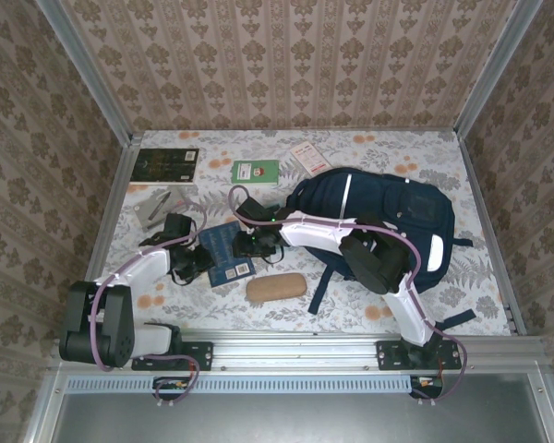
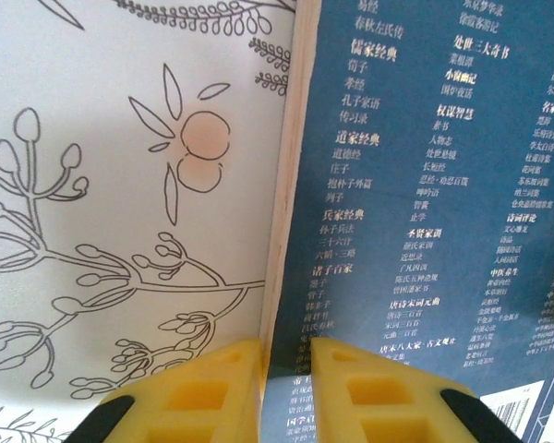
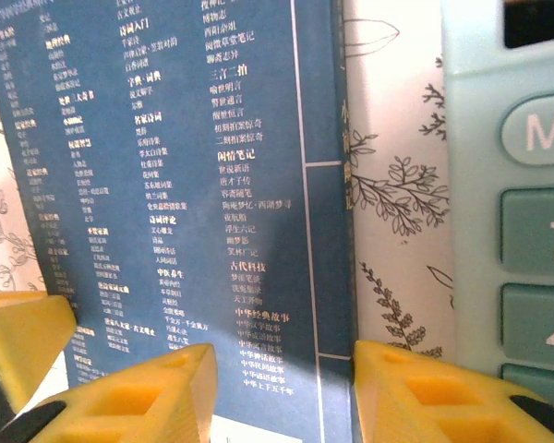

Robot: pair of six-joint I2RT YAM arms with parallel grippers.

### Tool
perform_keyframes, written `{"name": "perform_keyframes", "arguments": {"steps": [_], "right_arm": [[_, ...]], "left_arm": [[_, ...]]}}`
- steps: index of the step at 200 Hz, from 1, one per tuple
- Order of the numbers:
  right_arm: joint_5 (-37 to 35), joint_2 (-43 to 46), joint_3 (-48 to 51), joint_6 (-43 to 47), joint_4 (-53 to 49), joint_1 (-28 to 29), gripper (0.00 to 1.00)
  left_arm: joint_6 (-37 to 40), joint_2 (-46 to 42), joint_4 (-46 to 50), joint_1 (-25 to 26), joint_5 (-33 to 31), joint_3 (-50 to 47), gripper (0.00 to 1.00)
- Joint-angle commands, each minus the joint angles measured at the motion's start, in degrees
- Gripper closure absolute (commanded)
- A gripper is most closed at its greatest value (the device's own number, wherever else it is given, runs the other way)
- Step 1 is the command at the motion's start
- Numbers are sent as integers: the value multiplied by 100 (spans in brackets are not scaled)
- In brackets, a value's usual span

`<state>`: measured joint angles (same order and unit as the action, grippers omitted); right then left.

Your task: Pack the student bag

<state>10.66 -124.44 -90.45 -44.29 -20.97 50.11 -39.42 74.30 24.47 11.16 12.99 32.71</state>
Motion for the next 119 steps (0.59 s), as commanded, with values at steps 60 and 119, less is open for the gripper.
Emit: {"name": "perform_keyframes", "arguments": {"steps": [60, 119], "right_arm": [[39, 142, 116, -183, 114, 25, 57], [-1333, -1, -223, 40, -1251, 18, 47]], "left_arm": [[-87, 93, 32, 26, 116, -75, 81], [-53, -21, 198, 18, -24, -41, 81]]}}
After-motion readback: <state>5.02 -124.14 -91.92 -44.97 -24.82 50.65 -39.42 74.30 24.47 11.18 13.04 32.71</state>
